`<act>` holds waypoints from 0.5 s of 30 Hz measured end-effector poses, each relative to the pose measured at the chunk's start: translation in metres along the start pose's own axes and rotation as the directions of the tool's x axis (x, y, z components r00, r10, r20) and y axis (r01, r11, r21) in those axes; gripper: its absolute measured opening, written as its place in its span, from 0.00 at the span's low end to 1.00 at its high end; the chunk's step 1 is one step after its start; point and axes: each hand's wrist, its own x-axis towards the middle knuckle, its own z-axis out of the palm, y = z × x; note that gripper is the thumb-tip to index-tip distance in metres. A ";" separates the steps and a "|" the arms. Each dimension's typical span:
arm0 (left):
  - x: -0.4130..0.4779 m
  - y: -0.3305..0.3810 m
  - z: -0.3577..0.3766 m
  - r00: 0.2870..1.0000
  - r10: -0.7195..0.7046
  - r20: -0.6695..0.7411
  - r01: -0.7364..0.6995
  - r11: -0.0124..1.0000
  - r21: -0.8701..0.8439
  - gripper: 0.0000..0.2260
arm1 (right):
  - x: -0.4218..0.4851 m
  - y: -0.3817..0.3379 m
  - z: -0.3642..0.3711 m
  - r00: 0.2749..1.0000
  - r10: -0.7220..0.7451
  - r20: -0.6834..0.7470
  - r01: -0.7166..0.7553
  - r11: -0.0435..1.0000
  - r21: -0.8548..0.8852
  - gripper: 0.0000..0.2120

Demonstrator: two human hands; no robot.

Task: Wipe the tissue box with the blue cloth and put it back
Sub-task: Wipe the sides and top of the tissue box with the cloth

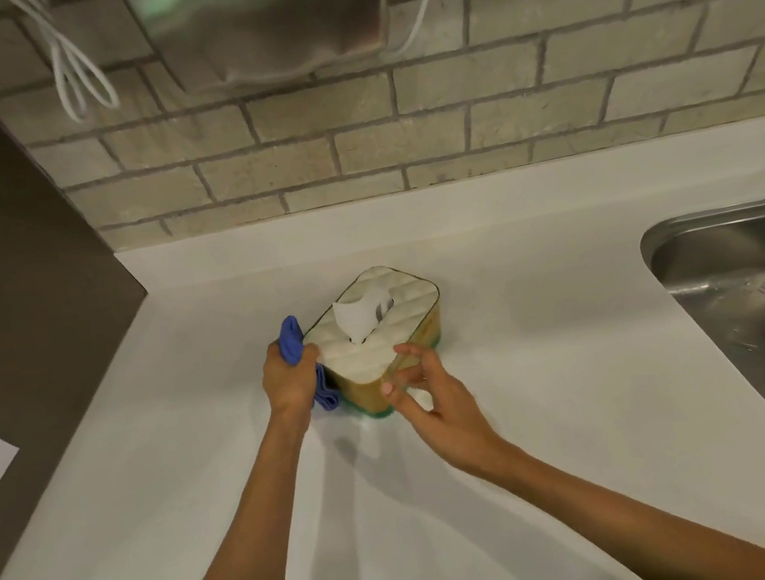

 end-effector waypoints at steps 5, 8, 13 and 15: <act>0.013 0.006 -0.005 0.997 0.067 -0.024 -0.065 0.997 0.045 0.07 | 0.039 -0.005 -0.037 0.927 0.031 -0.374 -0.023 0.999 0.025 0.03; 0.006 0.000 -0.009 0.994 -0.005 -0.105 -0.001 0.998 -0.056 0.11 | 0.069 0.001 -0.058 0.902 0.117 -0.416 -0.122 0.992 0.017 0.07; -0.028 -0.021 -0.008 0.983 -0.157 -0.099 0.138 0.975 -0.172 0.07 | 0.110 0.015 -0.065 0.932 0.307 -0.193 -0.308 0.951 0.026 0.22; -0.040 -0.024 -0.001 0.978 -0.203 -0.050 0.189 0.962 -0.197 0.11 | 0.119 0.019 -0.061 0.929 0.358 -0.090 -0.348 0.931 0.106 0.22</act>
